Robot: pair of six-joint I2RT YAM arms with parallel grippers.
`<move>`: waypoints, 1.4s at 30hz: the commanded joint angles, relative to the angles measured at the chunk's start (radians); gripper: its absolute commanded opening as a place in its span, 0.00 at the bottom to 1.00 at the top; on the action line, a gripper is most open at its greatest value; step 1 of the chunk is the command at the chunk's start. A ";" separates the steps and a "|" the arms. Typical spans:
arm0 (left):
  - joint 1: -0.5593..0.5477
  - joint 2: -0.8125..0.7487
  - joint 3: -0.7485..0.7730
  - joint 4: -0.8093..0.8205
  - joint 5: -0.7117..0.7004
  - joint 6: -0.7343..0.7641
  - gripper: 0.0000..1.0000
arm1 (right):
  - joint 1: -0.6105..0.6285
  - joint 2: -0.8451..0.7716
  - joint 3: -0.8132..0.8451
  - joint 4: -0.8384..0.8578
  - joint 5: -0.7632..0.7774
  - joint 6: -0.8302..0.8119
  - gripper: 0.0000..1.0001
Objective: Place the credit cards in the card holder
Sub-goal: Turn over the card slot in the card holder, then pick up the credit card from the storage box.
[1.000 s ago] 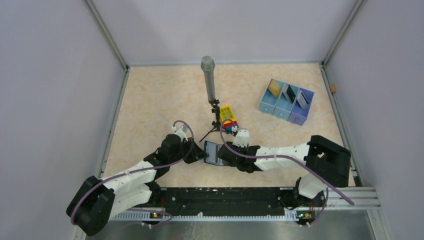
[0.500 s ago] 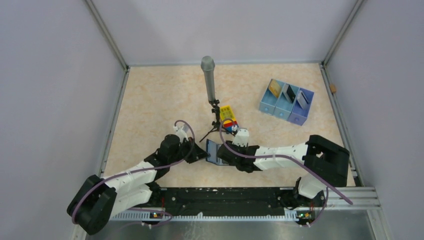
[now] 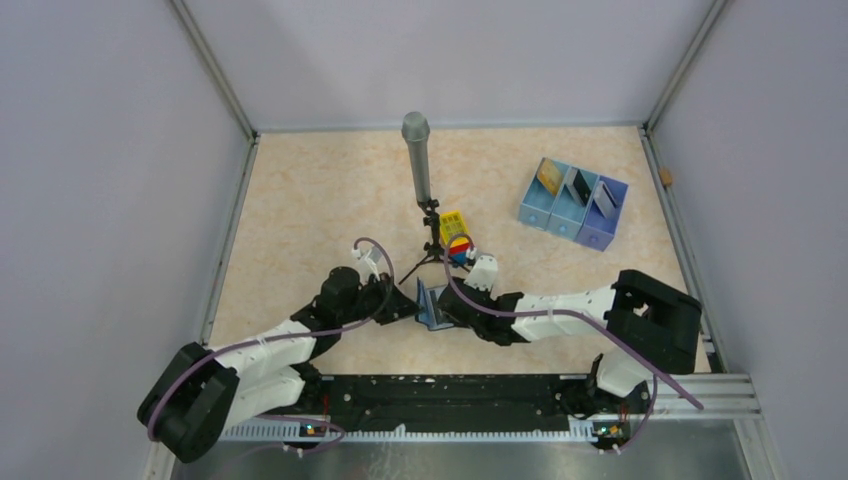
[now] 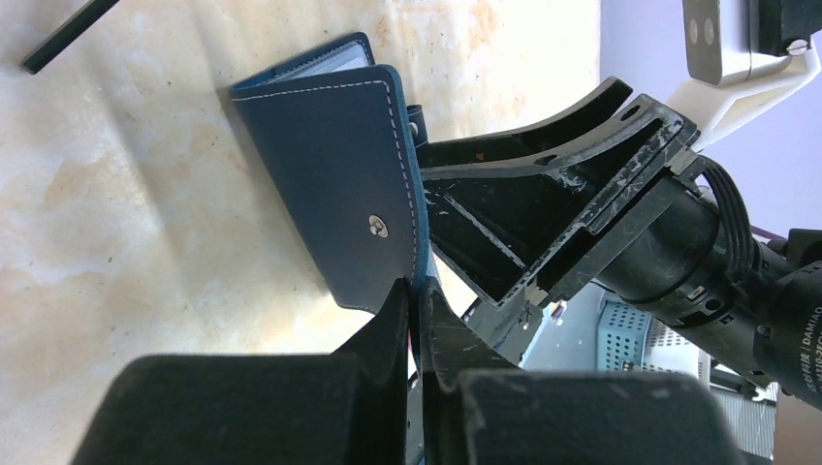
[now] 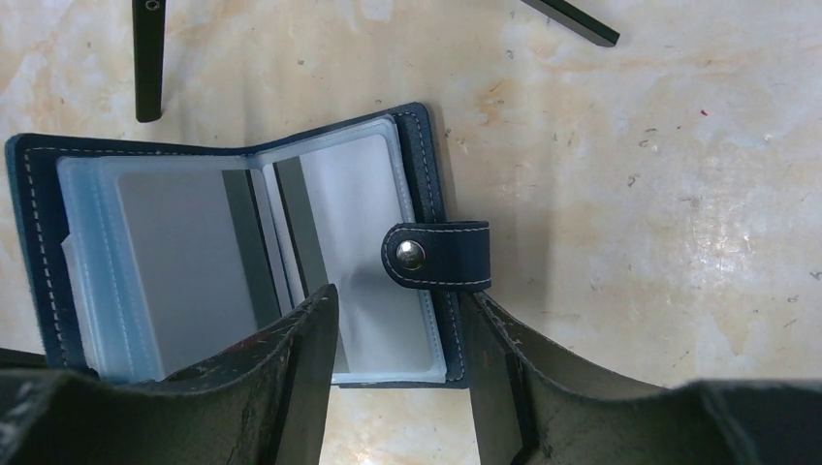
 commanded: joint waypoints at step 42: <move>0.040 -0.087 0.197 -0.481 -0.245 0.183 0.82 | -0.661 -0.467 0.142 -0.436 -0.109 -0.590 0.85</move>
